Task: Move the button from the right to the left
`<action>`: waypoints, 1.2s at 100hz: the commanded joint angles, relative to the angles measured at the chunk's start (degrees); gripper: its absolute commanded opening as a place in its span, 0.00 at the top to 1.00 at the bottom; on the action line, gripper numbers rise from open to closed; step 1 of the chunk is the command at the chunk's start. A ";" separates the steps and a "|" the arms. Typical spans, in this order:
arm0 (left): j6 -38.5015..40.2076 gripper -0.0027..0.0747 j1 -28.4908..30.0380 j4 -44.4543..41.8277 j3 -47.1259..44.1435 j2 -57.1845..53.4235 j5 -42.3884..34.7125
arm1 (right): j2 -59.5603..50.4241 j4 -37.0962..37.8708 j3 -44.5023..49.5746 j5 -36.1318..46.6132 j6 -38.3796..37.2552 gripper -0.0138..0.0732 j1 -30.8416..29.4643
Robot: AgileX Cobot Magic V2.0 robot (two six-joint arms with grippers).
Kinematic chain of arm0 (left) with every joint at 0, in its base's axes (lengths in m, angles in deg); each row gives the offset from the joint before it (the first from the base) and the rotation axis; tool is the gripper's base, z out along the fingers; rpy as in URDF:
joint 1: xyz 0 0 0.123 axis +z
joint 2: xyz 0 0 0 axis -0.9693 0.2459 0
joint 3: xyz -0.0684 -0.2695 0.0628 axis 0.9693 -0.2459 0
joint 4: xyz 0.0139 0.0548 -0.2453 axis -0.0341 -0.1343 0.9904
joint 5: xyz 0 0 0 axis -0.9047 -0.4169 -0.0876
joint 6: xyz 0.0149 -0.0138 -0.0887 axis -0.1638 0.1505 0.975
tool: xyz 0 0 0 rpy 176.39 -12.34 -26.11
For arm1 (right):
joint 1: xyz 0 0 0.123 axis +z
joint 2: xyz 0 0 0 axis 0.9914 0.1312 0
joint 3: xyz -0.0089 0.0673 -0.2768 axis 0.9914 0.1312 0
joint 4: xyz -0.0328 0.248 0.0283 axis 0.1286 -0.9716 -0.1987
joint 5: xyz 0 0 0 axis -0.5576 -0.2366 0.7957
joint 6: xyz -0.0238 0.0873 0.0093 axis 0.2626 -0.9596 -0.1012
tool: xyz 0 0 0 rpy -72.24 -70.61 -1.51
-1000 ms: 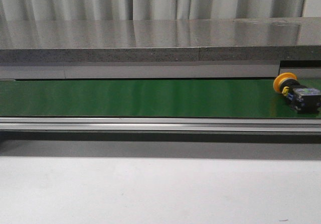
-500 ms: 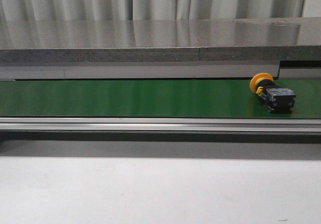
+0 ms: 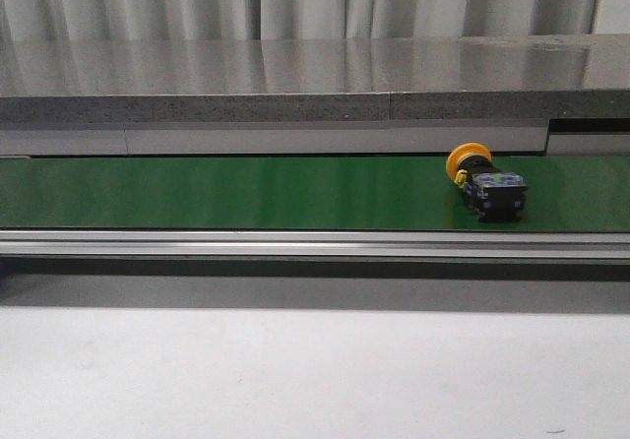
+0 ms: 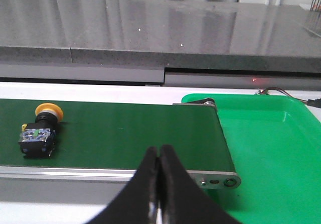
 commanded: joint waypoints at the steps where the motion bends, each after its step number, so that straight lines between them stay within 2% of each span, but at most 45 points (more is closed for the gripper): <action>1: 0.53 0.99 -0.29 0.20 -2.61 -1.81 -4.76 | -0.05 0.00 -1.13 5.63 0.27 0.92 0.05; 26: 0.41 0.99 -0.29 0.35 -2.01 -1.69 -8.00 | -0.13 0.00 -1.13 5.86 0.27 0.92 0.05; 52: 0.41 0.99 -0.29 -0.27 11.91 7.21 5.05 | -0.13 0.00 -1.13 5.86 0.27 0.92 0.05; 79: 0.41 0.99 -0.29 4.55 26.84 25.38 20.99 | -0.13 0.00 -1.13 5.86 0.27 0.92 0.05; 100: -1.67 0.98 -0.49 4.66 33.53 37.69 22.79 | -0.13 0.00 -1.13 5.86 0.27 0.92 0.05; 105: -3.69 0.93 -0.49 5.78 34.58 40.11 22.30 | -0.13 0.00 -1.13 5.86 0.27 0.92 0.05; 110: -4.77 0.84 -0.49 7.35 35.71 42.39 22.14 | -0.13 0.00 -1.13 5.86 0.27 0.92 0.05; 115: -6.09 0.71 -0.49 9.47 37.23 44.78 22.29 | -0.13 0.00 -1.13 5.86 0.27 0.92 0.05; 120: -8.06 0.53 -0.49 11.35 38.62 47.05 22.80 | -0.13 0.00 -1.13 5.86 0.27 0.92 0.05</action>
